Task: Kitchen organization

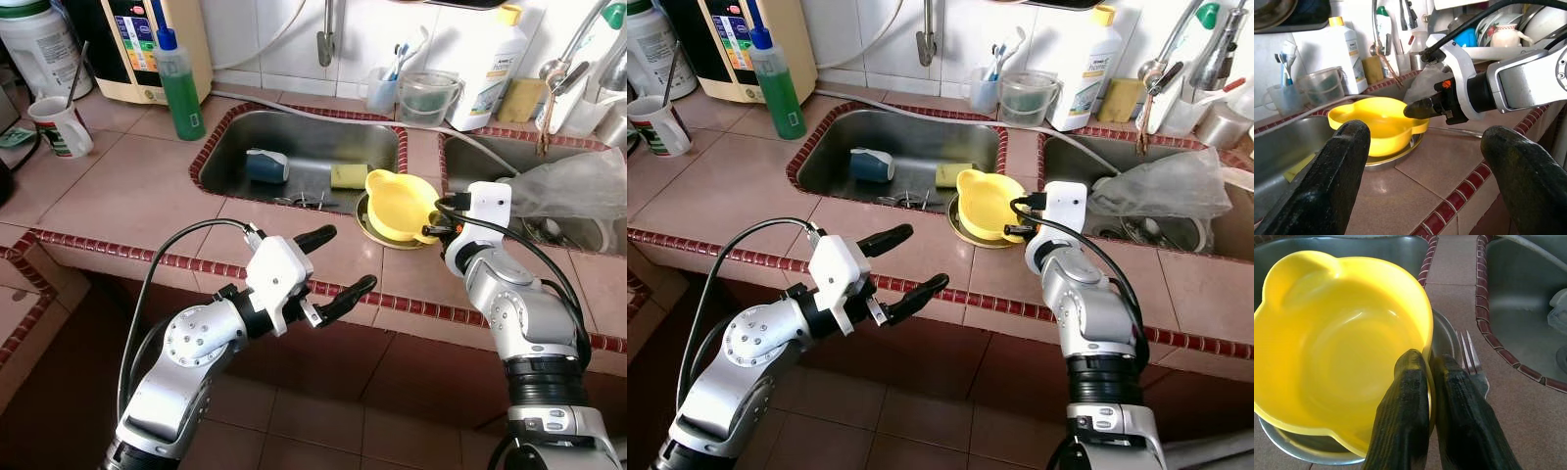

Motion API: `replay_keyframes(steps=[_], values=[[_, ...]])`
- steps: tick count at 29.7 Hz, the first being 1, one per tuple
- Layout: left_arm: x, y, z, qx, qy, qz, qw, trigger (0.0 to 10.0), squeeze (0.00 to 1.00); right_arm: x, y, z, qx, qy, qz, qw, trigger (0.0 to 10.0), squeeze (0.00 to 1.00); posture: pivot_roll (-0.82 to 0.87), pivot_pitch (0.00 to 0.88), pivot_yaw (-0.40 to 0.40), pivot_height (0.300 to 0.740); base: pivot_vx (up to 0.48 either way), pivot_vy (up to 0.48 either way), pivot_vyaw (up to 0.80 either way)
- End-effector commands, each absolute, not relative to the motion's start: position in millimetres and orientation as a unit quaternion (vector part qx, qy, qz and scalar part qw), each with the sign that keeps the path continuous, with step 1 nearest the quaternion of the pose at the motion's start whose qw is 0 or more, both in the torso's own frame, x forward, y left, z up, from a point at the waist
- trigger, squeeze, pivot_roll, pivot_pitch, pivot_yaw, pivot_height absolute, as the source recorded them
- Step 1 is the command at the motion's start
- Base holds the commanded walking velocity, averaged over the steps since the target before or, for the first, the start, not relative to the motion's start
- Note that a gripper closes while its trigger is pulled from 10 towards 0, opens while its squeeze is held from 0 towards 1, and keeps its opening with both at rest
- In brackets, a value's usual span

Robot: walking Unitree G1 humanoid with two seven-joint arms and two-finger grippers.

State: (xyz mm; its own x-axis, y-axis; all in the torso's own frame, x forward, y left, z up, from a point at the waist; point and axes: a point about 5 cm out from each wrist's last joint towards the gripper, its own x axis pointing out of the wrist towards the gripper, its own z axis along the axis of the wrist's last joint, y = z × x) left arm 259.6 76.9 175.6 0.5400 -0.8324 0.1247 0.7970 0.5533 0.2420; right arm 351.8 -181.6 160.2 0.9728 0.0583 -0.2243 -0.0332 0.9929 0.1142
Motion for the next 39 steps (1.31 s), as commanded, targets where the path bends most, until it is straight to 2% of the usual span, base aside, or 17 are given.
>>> replay_keyframes(steps=[1, 14, 23, 24, 26, 27, 29, 30, 31, 32, 33, 34, 35, 36, 39], values=[[262, 78, 178, 0.083, -0.118, -0.46, 0.876, 10.0, 0.0, 354, -181, 162, 0.064, 0.118, 0.024, 0.991, 0.0, 0.0, -0.1, 0.076, -0.036, 0.74, 0.0, 0.0, 0.0], [264, 80, 178, 0.087, -0.12, -0.462, 0.875, 10.0, 0.0, 336, -170, 152, 0.081, 0.129, 0.028, 0.988, 0.0, 0.0, -0.11, 0.076, -0.03, 0.74, 0.0, 0.0, 0.0], [267, 80, 179, 0.089, -0.121, -0.468, 0.871, 10.0, 0.0, 313, -174, 145, 0.08, 0.133, 0.008, 0.988, 0.0, 0.0, -0.13, 0.075, -0.017, 0.74, 0.0, 0.0, 0.0], [268, 80, 180, 0.091, -0.121, -0.469, 0.87, 10.0, 0.0, 307, -176, 144, 0.069, 0.131, 0.004, 0.989, 1.4, 0.0, -0.13, 0.079, -0.013, 0.74, 0.0, 0.0, 0.0], [268, 80, 180, 0.091, -0.122, -0.47, 0.87, 10.0, 0.0, 303, -178, 143, 0.065, 0.131, 0.001, 0.989, 1.6, 0.0, -0.13, 0.079, -0.012, 0.74, 0.0, 0.0, 0.0], [269, 81, 180, 0.092, -0.122, -0.47, 0.87, 10.0, 0.0, 301, -179, 143, 0.066, 0.132, -0.005, 0.989, 2.4, 0.0, -0.14, 0.082, -0.01, 0.74, 0.0, 0.0, 0.0], [270, 81, 180, 0.092, -0.122, -0.47, 0.869, 10.0, 0.0, 297, -182, 143, 0.071, 0.135, -0.015, 0.988, 2.8, 0.0, -0.14, 0.083, -0.004, 0.74, 0.0, 0.0, 0.0], [270, 82, 180, 0.093, -0.122, -0.47, 0.869, 10.0, 0.0, 295, -185, 144, 0.069, 0.132, -0.018, 0.989, 3.3, 0.0, -0.14, 0.084, -0.003, 0.74, 0.0, 0.0, 0.0], [270, 82, 180, 0.093, -0.122, -0.47, 0.869, 10.0, 0.0, 293, -186, 144, 0.068, 0.129, -0.021, 0.989, 3.3, 0.0, -0.14, 0.084, -0.002, 0.74, 0.0, 0.0, 0.0], [271, 82, 180, 0.093, -0.122, -0.47, 0.869, 10.0, 0.0, 290, -190, 144, 0.067, 0.129, -0.028, 0.989, 4.1, 0.0, -0.15, 0.085, -0.001, 0.74, 0.0, 0.0, 0.0], [271, 82, 180, 0.093, -0.122, -0.47, 0.869, 10.0, 0.0, 289, -190, 145, 0.066, 0.129, -0.03, 0.989, 4.1, 0.0, -0.15, 0.085, -0.001, 0.74, 0.0, 0.0, 0.0], [271, 82, 180, 0.094, -0.122, -0.471, 0.869, 10.0, 0.0, 288, -193, 146, 0.061, 0.126, -0.036, 0.989, 8.1, 0.0, -0.15, 0.085, 0.002, 0.74, 0.0, 0.0, 0.0], [271, 82, 180, 0.094, -0.122, -0.471, 0.869, 10.0, 0.0, 287, -194, 147, 0.057, 0.124, -0.04, 0.99, 8.1, 0.0, -0.15, 0.085, 0.002, 0.74, 0.0, 0.0, 0.0], [271, 82, 180, 0.094, -0.122, -0.471, 0.869, 10.0, 0.0, 287, -197, 149, 0.056, 0.119, -0.045, 0.99, 10.0, 0.0, -0.15, 0.087, 0.005, 0.74, 0.0, 0.0, 0.0], [272, 82, 180, 0.094, -0.122, -0.472, 0.868, 10.0, 0.0, 288, -200, 153, 0.051, 0.106, -0.052, 0.992, 10.0, 0.0, -0.15, 0.086, 0.006, 0.74, 0.0, 0.0, 0.0]])
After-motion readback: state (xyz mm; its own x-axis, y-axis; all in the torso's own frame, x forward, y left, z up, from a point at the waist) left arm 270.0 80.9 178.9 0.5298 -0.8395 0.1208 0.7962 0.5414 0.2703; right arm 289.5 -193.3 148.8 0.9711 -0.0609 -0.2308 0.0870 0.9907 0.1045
